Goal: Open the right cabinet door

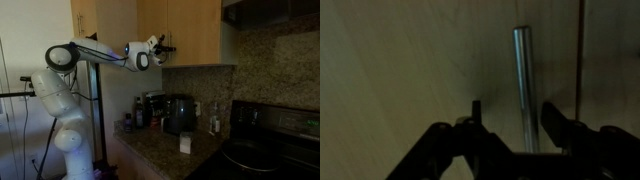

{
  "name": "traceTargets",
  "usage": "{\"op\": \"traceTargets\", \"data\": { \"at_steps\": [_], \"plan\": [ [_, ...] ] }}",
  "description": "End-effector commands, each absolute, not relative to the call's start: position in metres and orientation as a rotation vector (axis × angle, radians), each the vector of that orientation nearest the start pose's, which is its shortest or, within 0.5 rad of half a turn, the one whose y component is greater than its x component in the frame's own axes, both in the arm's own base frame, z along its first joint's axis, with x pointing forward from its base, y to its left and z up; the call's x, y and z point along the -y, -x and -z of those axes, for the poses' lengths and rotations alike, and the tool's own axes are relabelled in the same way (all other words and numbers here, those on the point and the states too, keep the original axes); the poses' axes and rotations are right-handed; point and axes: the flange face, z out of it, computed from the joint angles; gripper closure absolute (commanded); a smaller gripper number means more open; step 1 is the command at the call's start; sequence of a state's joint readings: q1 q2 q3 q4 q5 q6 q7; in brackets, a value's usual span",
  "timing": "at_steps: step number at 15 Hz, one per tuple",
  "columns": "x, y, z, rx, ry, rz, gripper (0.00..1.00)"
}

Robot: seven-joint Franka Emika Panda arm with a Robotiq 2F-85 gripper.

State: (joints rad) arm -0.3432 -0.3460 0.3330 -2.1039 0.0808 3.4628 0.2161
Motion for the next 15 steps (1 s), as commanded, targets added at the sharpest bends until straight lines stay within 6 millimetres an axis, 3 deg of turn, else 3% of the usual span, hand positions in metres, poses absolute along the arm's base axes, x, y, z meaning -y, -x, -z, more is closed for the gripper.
{"op": "traceTargets", "data": {
  "at_steps": [1,4,10,13,15],
  "plan": [
    [-0.016,-0.482,-0.75,-0.258,2.036,2.261,0.76],
    [-0.01,-0.48,-0.752,-0.263,2.048,2.287,0.99],
    [0.036,-0.476,-0.748,-0.362,2.119,2.373,0.99],
    [0.042,-0.461,-0.759,-0.329,2.135,2.436,0.99],
    [0.033,-0.44,-0.779,-0.333,2.135,2.442,0.99]
  ]
}}
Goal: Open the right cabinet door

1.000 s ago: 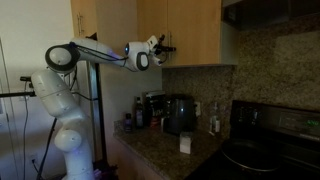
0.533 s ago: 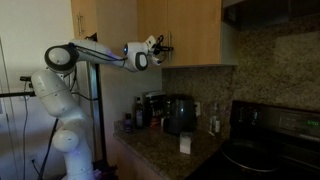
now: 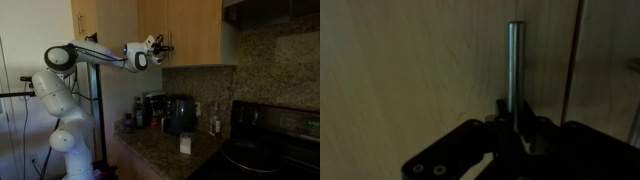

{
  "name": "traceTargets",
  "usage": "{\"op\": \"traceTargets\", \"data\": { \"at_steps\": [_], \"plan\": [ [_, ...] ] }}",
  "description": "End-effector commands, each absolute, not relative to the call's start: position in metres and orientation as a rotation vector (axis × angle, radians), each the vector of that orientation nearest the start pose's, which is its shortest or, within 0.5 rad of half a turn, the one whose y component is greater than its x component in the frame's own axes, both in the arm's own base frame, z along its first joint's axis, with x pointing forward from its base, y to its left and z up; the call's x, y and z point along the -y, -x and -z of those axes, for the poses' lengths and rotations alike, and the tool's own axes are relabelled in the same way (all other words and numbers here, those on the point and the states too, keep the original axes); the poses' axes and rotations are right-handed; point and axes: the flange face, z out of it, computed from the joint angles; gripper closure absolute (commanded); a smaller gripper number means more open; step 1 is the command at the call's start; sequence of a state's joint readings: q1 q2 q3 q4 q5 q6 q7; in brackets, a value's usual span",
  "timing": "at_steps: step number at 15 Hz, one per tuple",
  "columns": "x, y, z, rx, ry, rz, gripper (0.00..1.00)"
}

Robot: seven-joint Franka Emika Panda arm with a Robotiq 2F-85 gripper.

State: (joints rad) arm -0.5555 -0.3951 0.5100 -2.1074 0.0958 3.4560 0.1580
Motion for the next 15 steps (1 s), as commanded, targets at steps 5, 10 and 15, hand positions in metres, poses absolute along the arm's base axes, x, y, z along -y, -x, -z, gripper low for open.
{"op": "traceTargets", "data": {
  "at_steps": [5,10,15],
  "plan": [
    [0.013,-0.403,-0.802,-0.431,2.16,2.308,0.99],
    [-0.032,-0.416,-0.788,-0.28,2.251,2.191,0.97],
    [0.032,-0.387,-0.799,-0.399,2.351,2.33,0.99]
  ]
}}
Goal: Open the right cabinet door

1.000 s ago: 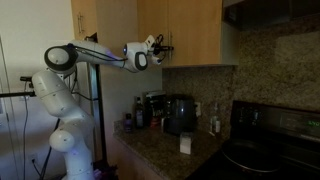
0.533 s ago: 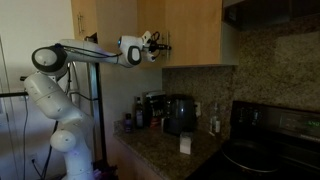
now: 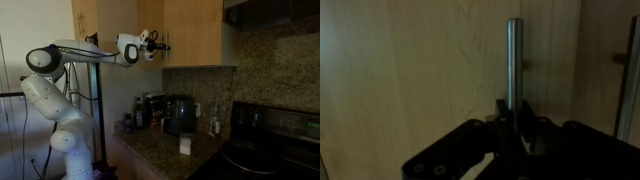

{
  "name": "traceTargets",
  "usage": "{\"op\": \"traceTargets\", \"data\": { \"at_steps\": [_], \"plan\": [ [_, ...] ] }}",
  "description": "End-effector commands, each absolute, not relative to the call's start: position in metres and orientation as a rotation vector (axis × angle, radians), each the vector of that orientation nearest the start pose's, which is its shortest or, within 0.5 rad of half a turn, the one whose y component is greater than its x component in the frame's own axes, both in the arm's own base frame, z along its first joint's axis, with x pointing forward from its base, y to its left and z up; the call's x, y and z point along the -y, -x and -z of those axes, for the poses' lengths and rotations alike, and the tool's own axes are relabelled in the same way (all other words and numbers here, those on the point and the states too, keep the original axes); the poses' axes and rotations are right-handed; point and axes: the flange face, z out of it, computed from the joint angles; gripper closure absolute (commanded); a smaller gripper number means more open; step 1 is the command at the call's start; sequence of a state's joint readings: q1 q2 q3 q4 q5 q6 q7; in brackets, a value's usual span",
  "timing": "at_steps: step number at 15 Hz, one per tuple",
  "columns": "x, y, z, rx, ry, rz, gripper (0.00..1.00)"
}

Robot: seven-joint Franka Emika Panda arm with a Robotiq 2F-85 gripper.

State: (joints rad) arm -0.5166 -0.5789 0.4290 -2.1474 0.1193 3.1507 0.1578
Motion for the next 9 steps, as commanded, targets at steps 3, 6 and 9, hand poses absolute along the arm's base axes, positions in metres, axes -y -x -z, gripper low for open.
{"op": "traceTargets", "data": {
  "at_steps": [3,6,9],
  "plan": [
    [0.027,-0.367,-0.802,-0.416,2.384,2.302,0.99],
    [0.024,-0.342,-0.811,-0.446,2.436,2.278,0.99],
    [0.021,-0.311,-0.828,-0.531,2.426,2.259,0.99]
  ]
}}
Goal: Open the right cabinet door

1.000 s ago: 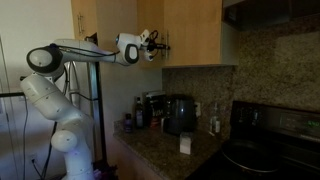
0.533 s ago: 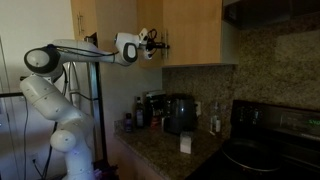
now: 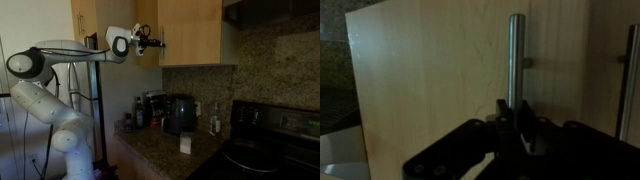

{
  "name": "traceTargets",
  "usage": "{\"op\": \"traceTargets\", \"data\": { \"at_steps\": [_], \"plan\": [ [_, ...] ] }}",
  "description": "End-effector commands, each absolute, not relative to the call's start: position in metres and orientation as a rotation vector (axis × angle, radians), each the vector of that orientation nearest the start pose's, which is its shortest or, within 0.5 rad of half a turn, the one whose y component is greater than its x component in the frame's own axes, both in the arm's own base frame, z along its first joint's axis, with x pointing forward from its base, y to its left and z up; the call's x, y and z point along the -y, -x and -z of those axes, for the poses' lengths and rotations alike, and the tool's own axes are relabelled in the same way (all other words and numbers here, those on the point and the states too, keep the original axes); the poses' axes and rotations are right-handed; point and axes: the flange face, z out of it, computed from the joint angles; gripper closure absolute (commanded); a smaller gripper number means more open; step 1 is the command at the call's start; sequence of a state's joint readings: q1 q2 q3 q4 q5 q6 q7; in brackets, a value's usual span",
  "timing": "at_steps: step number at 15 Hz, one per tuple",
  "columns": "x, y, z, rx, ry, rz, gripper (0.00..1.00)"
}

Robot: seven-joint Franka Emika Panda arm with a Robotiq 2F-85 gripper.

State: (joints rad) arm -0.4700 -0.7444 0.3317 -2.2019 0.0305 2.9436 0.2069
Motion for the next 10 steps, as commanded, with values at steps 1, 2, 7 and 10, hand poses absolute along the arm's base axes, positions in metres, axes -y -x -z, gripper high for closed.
{"op": "traceTargets", "data": {
  "at_steps": [1,2,7,10],
  "plan": [
    [0.02,-0.299,-0.838,-0.558,2.402,2.273,0.99],
    [0.017,-0.286,-0.85,-0.561,2.359,2.312,0.99],
    [-0.004,-0.302,-0.829,-0.481,2.429,2.202,0.97],
    [0.044,-0.312,-0.805,-0.652,2.569,2.137,0.99]
  ]
}}
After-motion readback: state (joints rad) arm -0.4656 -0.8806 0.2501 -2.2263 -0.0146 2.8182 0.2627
